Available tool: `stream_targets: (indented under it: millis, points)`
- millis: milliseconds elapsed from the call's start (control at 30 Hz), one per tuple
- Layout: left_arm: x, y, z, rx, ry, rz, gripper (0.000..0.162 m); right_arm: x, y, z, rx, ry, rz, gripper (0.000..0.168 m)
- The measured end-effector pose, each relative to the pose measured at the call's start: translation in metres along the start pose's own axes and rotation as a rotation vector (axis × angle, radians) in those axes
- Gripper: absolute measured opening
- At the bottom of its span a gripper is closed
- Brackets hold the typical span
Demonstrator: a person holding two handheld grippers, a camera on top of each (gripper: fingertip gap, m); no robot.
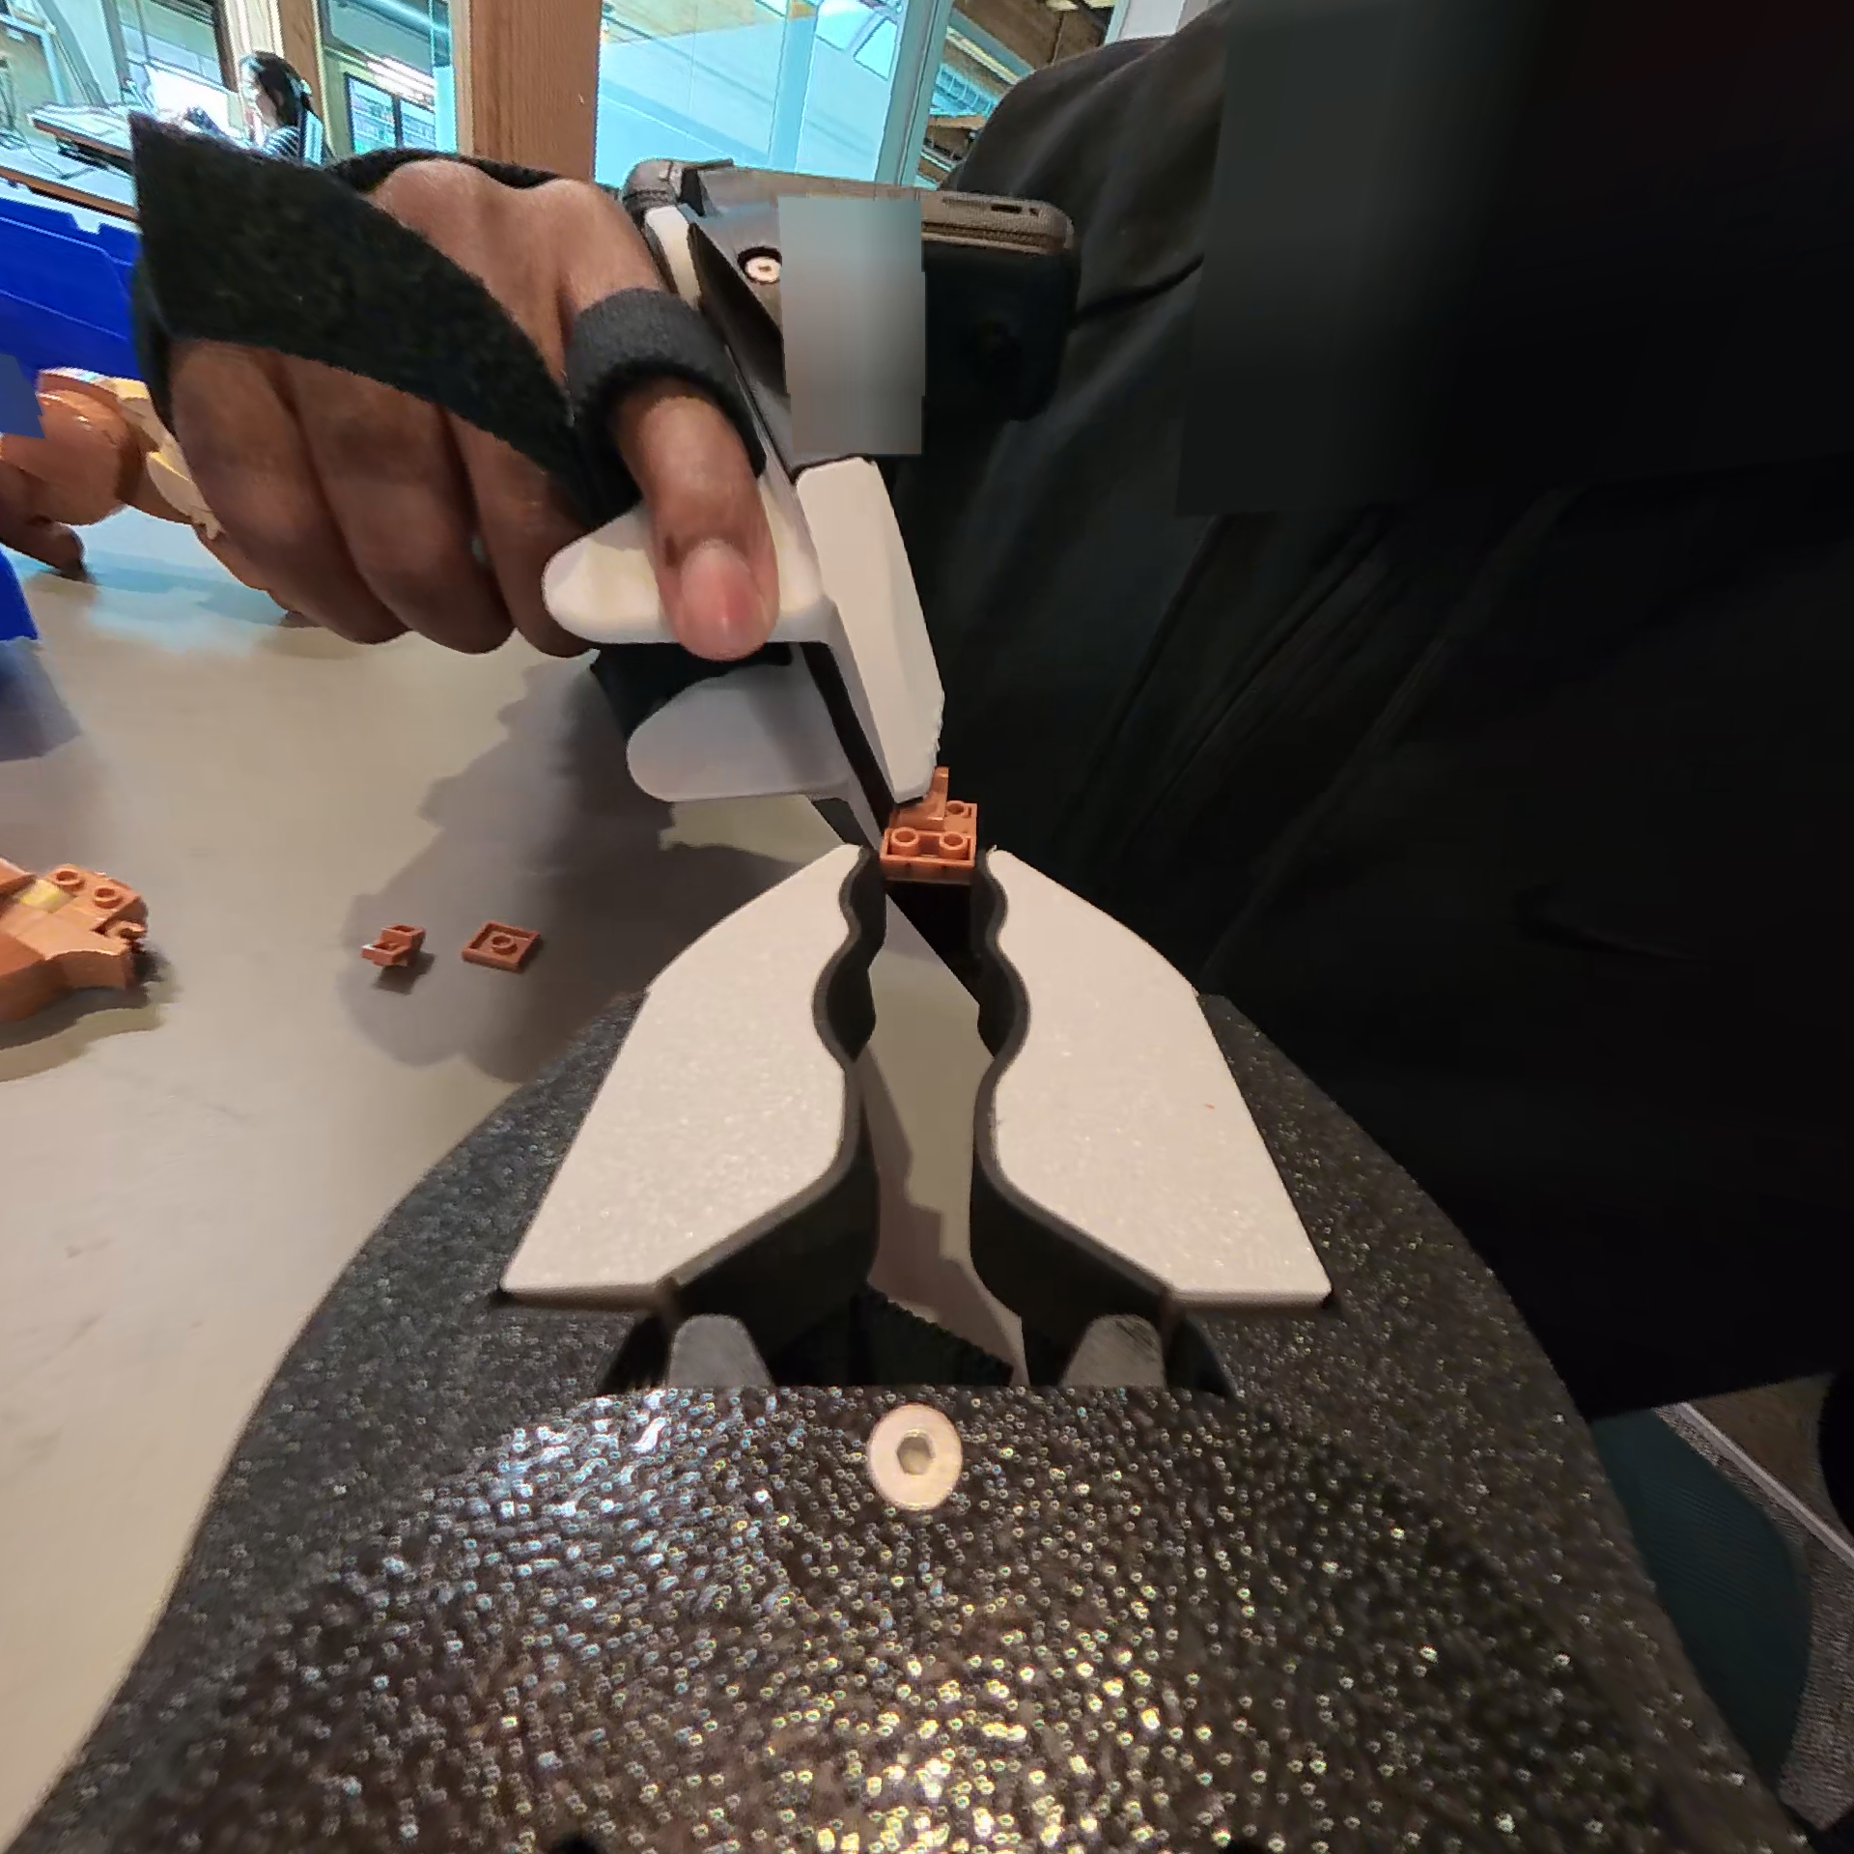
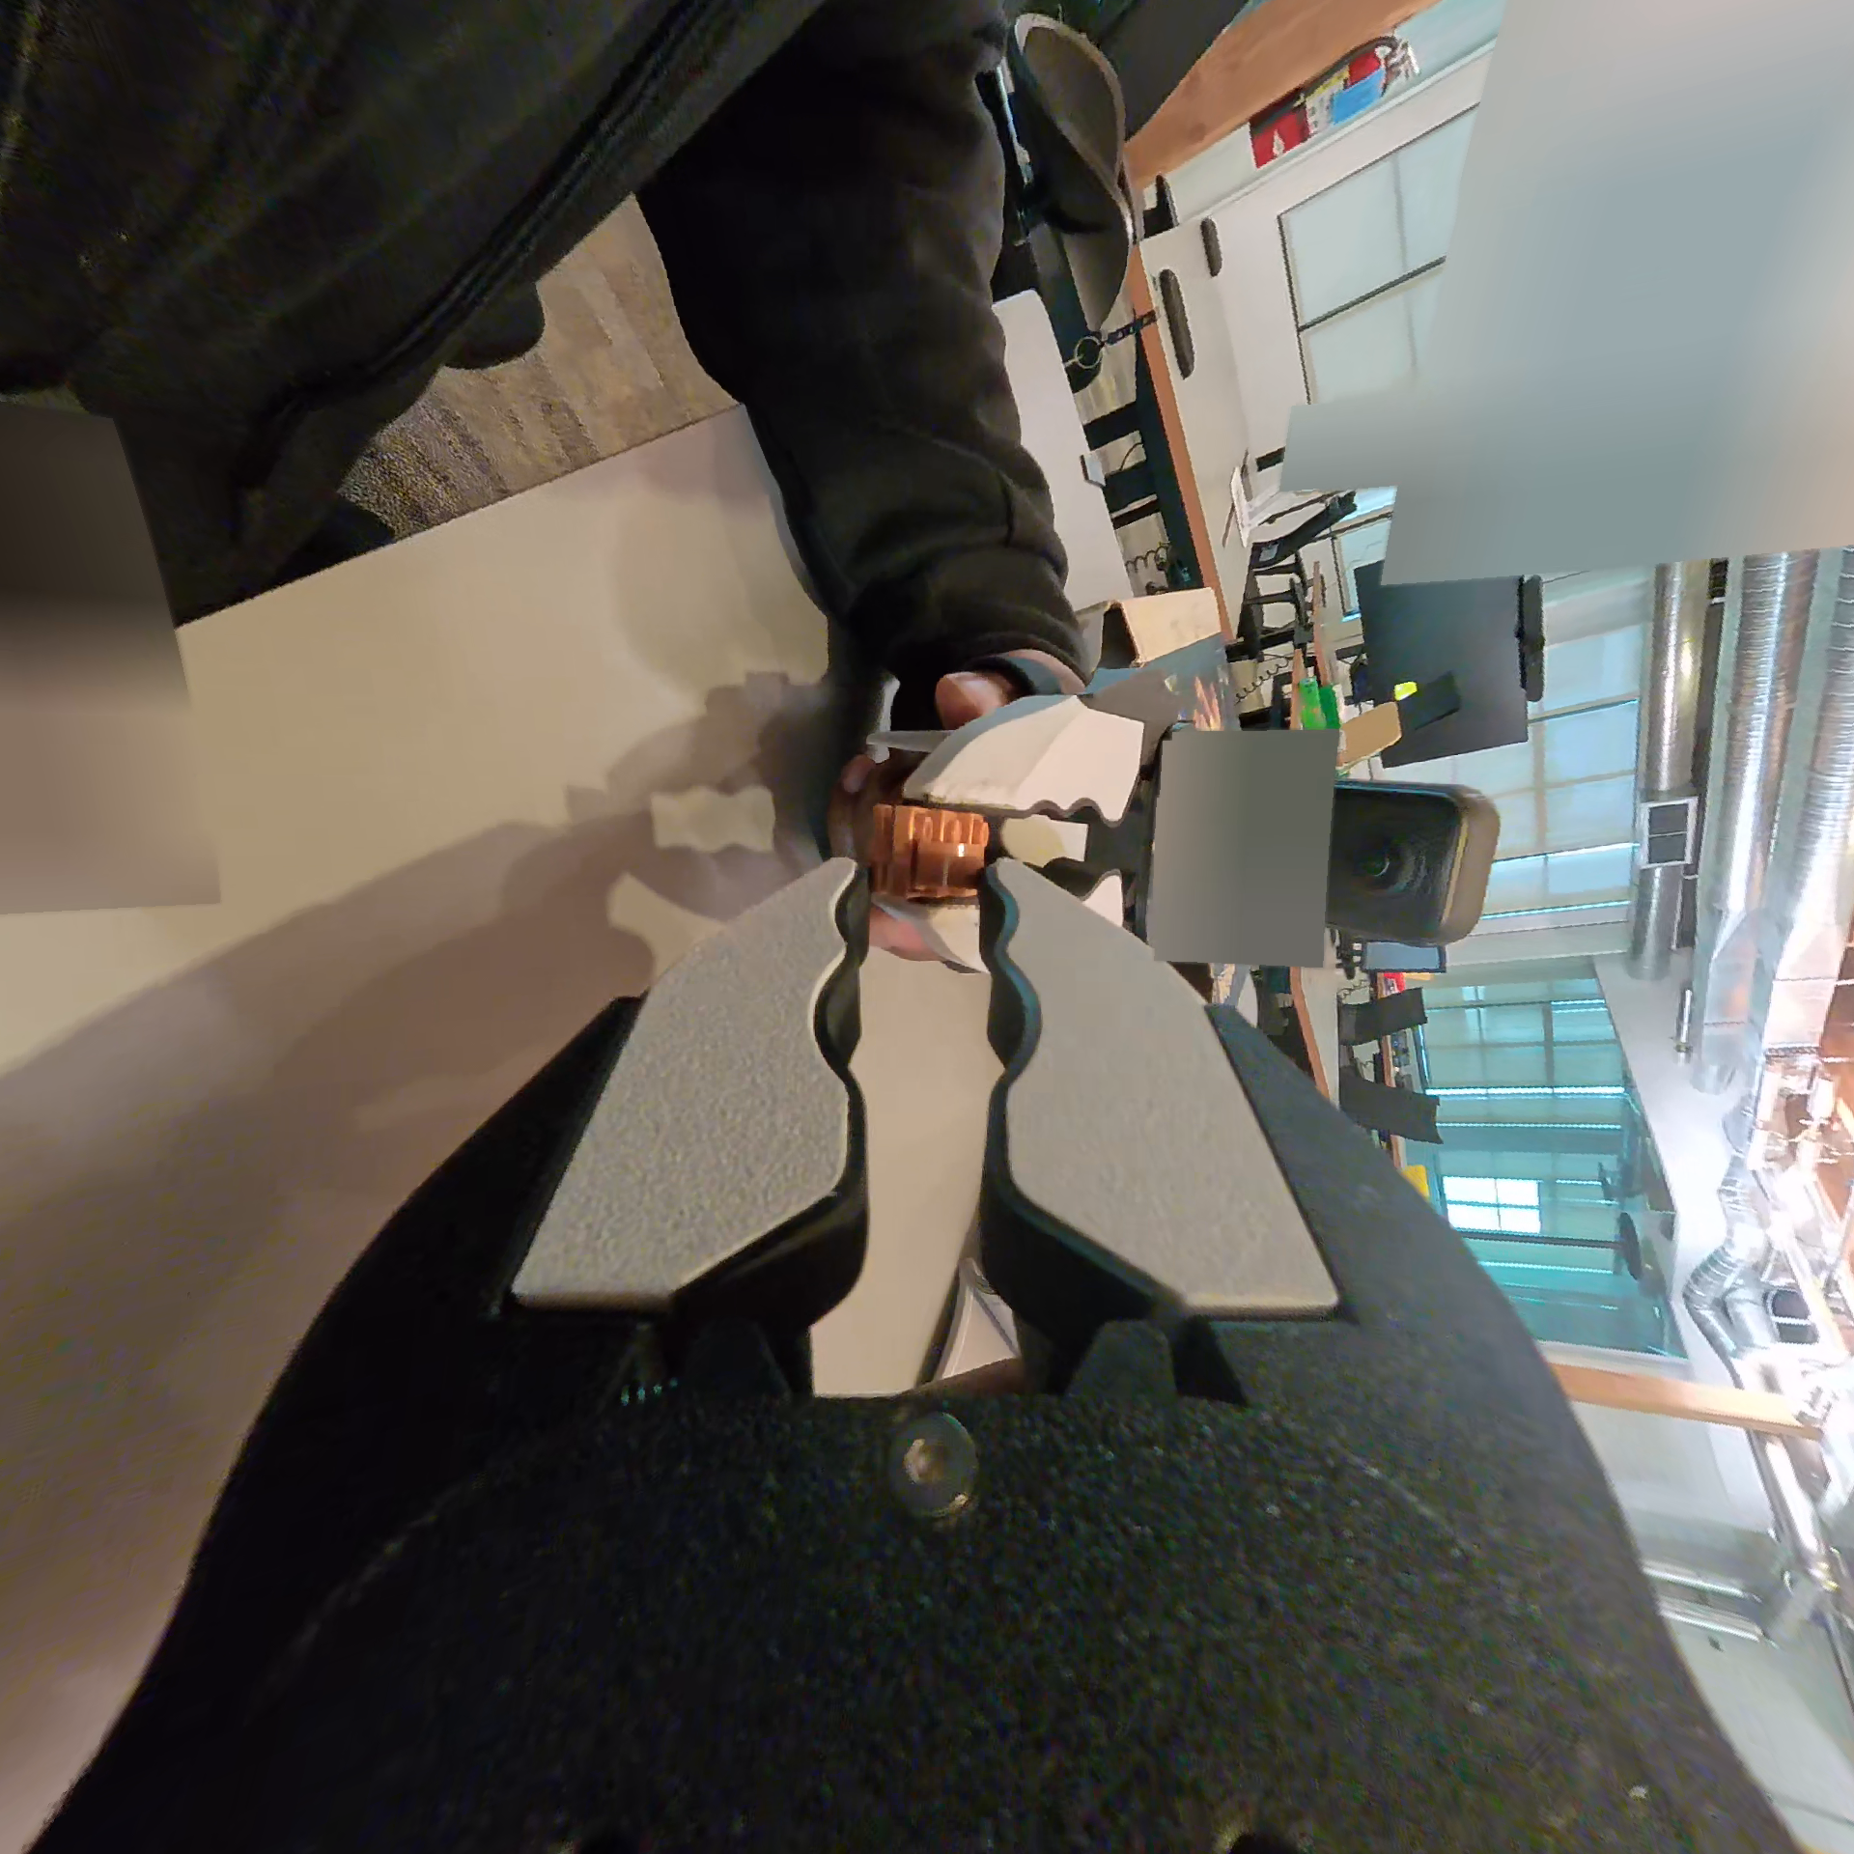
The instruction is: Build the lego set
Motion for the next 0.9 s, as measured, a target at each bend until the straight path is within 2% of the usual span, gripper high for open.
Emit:
stream_targets:
  millis: [900]
  points:
    - [-0.0006, 0.0012, 0.0003, 0.004, -0.001, 0.002, 0.017, -0.001, 0.0003, -0.0014, 0.031, -0.029, -0.039, 0.021]
Point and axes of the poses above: each gripper's, where its closed fingertips meet, y out along the fingers, z out of its underside, x = y × z across the jaws, the point moved 7 cm from there along -y, back along the fingers, and after that the axes turned 5 degrees about -x, right-handed, at the moved point
